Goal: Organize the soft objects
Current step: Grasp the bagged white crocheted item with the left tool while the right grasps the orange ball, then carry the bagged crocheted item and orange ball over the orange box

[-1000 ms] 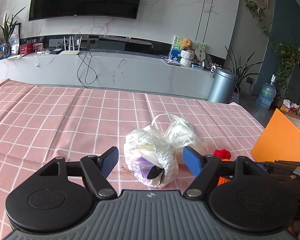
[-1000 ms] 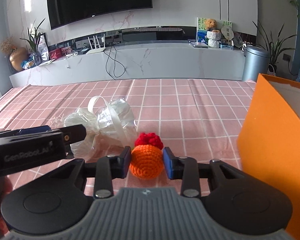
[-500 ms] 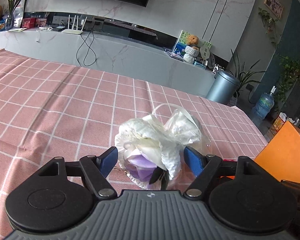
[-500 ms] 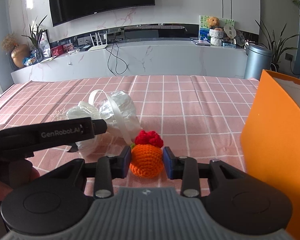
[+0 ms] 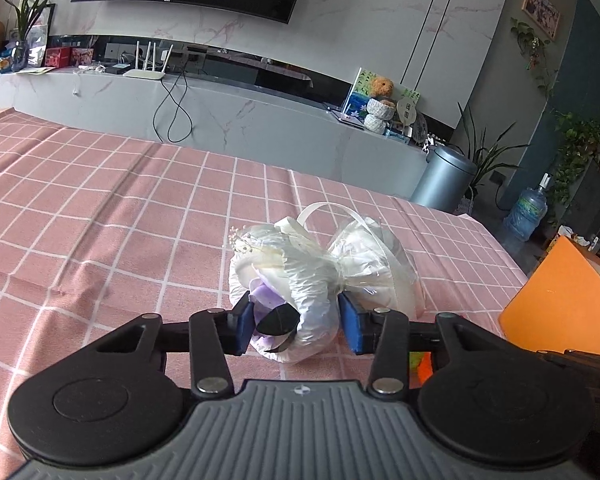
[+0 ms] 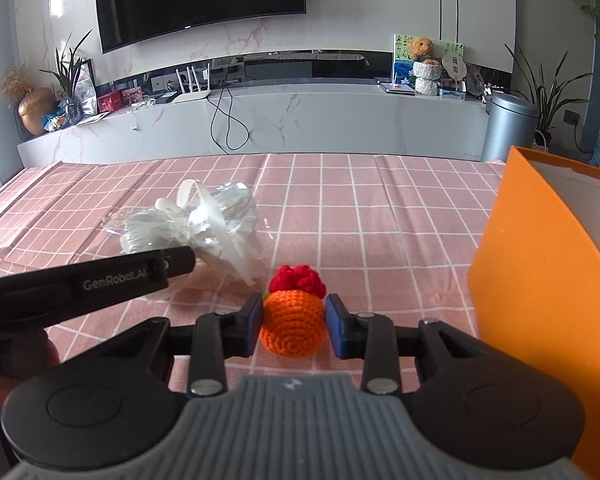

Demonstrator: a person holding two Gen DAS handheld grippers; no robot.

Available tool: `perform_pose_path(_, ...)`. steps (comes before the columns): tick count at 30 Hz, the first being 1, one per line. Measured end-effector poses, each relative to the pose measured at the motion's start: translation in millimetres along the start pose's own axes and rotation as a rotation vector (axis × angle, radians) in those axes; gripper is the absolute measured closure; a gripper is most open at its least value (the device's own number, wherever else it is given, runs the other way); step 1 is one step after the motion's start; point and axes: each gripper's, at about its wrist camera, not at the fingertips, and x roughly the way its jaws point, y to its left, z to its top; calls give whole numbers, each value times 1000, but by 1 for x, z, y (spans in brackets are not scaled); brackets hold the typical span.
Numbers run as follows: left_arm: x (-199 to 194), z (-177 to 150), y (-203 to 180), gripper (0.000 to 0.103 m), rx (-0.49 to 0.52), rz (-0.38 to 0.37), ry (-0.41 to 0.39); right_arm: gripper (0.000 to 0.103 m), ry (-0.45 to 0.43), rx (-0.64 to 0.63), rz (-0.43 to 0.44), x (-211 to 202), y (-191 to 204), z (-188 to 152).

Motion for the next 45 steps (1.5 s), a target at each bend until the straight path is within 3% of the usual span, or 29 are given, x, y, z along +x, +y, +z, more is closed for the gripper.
perform_pose_path(13,-52,5,1,55,1,71,-47,70,-54,-2,3,-49,-2,-2)
perform_pose_path(18,-72,6,-3,55,2,64,-49,70,-100,-16,23,-80,-2,0)
perform_pose_path(31,-119,1,-44,55,58,-34,-83,70,-214,3,52,-166,-34,4)
perform_pose_path(45,-136,-10,-127,55,232,-204,-82,70,-288,34,4,-231,-106,-6)
